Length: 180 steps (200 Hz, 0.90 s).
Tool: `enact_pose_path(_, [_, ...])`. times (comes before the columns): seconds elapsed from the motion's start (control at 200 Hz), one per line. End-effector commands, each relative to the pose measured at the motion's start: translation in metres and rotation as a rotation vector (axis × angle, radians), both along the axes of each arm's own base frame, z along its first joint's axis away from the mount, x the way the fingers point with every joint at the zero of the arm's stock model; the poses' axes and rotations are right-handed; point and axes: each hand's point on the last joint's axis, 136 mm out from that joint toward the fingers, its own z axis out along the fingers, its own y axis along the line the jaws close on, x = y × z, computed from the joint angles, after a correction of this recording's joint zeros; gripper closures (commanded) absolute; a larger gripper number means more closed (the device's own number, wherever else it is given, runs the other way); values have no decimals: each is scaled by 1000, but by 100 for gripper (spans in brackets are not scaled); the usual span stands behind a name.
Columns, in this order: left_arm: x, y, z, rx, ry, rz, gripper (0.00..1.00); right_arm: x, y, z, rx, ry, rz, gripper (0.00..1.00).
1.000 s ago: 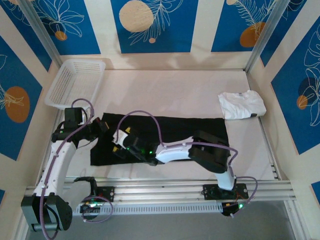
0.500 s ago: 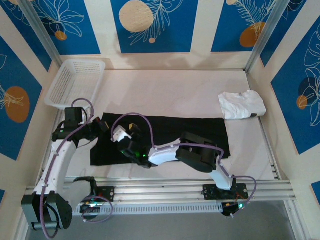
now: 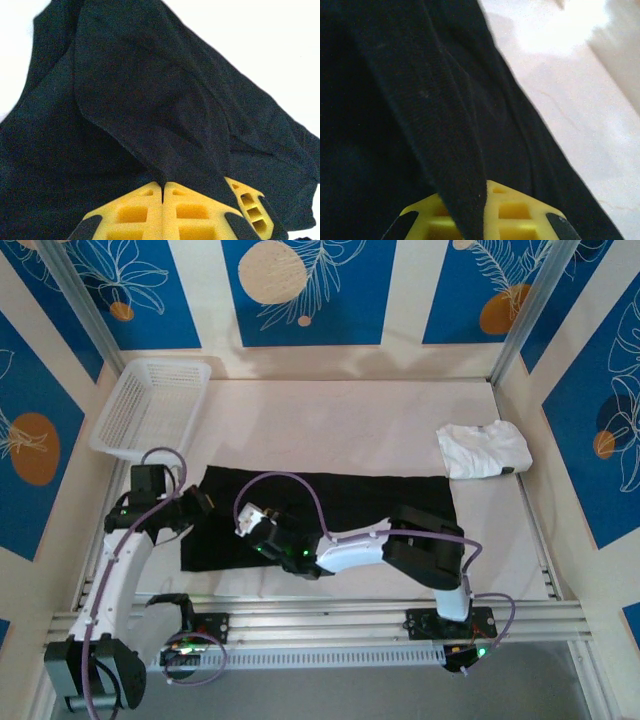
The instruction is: Fold the inside-out t-shirt
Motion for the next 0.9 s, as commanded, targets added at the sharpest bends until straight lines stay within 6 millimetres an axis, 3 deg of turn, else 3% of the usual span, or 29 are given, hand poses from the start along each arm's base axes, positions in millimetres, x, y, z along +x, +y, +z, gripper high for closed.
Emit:
enact_pose_path(0.0, [-17, 2, -15, -11, 45, 33, 99, -31, -9, -15, -64, 134, 125, 100])
enact_pose_path(0.08, [-24, 4, -26, -22, 59, 73, 82, -46, -20, -30, -121, 217, 174, 95])
enact_pose_path(0.18, [-25, 11, -28, -1, 41, 127, 55, -67, -30, -42, -155, 374, 236, 70])
enact_pose_path(0.26, [-21, 26, -24, 76, 12, 168, 37, -81, -33, -36, -139, 455, 285, 56])
enact_pose_path(0.34, [-11, 38, -14, 137, -36, 199, 25, -93, -31, -16, -68, 526, 335, 44])
enact_pose_path(0.43, [10, 42, -6, 147, -87, 216, 18, -90, -29, 15, 105, 643, 364, 43])
enact_pose_path(0.52, [31, 47, -18, 189, -86, 214, 14, -63, -29, 37, 318, 721, 312, 43])
enact_pose_path(0.68, [59, 52, -59, 312, 27, 138, 3, -19, -31, 37, 452, 757, 128, 43])
enact_pose_path(0.895, [73, 35, -102, 349, 134, -3, 0, -12, -40, 26, 444, 762, 75, 44])
